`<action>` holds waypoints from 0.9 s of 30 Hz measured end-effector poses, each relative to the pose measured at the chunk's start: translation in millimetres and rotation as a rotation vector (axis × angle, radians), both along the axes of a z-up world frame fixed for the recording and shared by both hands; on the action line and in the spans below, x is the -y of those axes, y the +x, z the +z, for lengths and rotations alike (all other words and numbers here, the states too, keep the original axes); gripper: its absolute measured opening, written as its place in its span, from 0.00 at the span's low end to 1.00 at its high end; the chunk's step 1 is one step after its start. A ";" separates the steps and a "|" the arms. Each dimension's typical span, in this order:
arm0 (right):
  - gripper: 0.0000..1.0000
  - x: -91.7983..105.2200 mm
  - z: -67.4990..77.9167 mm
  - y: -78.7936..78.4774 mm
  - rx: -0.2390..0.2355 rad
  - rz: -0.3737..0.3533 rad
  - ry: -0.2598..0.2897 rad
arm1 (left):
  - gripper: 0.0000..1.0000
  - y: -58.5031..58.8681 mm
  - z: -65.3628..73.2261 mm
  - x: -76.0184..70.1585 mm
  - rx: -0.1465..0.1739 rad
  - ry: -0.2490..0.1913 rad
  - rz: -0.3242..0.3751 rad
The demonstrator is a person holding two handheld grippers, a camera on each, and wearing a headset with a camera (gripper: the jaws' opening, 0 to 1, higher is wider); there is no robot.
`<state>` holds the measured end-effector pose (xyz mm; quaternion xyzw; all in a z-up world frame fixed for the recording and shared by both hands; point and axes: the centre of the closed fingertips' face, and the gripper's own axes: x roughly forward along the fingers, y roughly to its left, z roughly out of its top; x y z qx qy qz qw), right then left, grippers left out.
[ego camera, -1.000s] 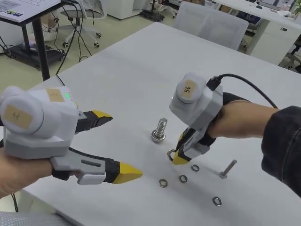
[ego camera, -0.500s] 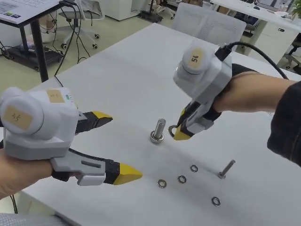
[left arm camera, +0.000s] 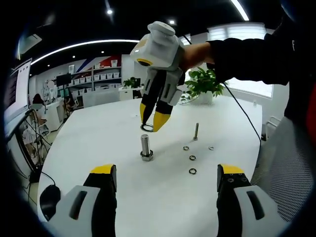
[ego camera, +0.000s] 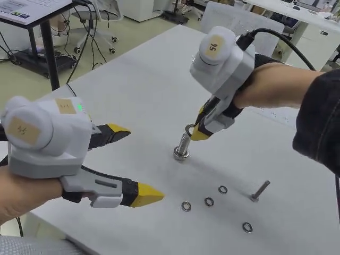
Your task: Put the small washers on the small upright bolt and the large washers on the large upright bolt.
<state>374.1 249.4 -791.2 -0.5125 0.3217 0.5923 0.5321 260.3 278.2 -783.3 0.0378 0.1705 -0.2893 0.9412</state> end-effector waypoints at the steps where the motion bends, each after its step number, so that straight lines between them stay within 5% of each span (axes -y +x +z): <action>1: 0.23 -1.2 -1.5 1.1 -0.003 0.001 -0.002 | 0.83 0.4 -0.5 -0.3 0.000 0.000 0.002; 27: 0.23 -3.2 -25.4 3.1 -0.043 -0.002 -0.055 | 0.83 0.2 -5.3 -3.5 -0.011 -0.012 0.012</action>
